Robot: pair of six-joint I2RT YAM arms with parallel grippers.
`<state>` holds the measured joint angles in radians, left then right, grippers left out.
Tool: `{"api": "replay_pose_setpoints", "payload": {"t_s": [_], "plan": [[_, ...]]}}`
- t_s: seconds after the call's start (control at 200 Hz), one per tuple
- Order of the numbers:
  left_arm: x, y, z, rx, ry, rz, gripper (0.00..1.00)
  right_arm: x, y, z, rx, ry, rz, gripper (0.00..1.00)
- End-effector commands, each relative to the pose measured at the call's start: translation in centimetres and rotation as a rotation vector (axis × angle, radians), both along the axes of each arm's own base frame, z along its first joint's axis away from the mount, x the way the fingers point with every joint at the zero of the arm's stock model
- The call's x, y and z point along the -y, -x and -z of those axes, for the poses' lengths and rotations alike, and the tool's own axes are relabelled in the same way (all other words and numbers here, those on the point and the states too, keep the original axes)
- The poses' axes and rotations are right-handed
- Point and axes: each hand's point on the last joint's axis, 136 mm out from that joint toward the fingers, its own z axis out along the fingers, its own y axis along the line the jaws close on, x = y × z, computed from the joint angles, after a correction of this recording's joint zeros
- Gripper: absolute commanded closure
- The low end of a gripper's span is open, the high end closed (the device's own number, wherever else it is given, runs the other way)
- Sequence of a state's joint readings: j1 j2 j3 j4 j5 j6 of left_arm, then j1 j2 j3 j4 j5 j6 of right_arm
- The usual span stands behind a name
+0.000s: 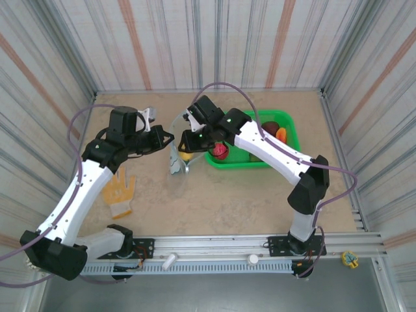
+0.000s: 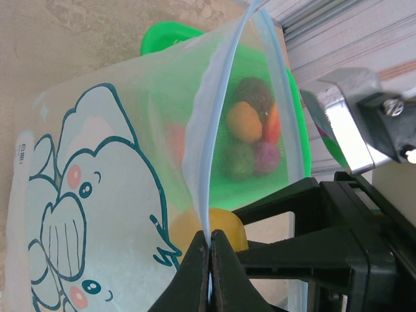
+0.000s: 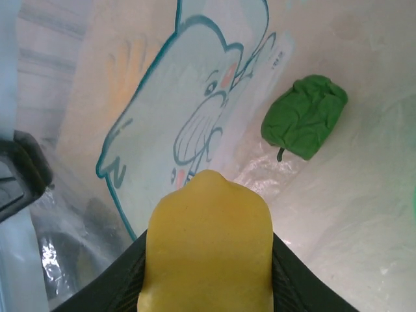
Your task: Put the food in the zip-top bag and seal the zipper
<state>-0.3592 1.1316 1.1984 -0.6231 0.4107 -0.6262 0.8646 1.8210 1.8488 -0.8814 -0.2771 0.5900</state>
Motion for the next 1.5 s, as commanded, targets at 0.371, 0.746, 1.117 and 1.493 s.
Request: {"api": "replay_pose_setpoints", "payload": {"t_s": [0.371,0.746,1.117,1.493], "plan": [[-0.7,-0.2,-1.9,0.057,0.013,-0.035,1.00,0.8,0.5,-0.9,-0.013,0.002,-0.010,0.33],[-0.7,0.0,-1.6,0.047,0.000,-0.026,1.00,5.1,-3.1,-7.4,0.118,-0.097,0.123,0.35],[-0.8,0.1,-2.6,0.070,-0.009,-0.022,1.00,15.4,-9.1,-2.3,0.096,-0.049,0.390,0.24],[-0.9,0.1,-2.5,0.076,-0.010,-0.027,1.00,14.5,-11.0,11.0,-0.136,0.073,0.362,0.13]]}}
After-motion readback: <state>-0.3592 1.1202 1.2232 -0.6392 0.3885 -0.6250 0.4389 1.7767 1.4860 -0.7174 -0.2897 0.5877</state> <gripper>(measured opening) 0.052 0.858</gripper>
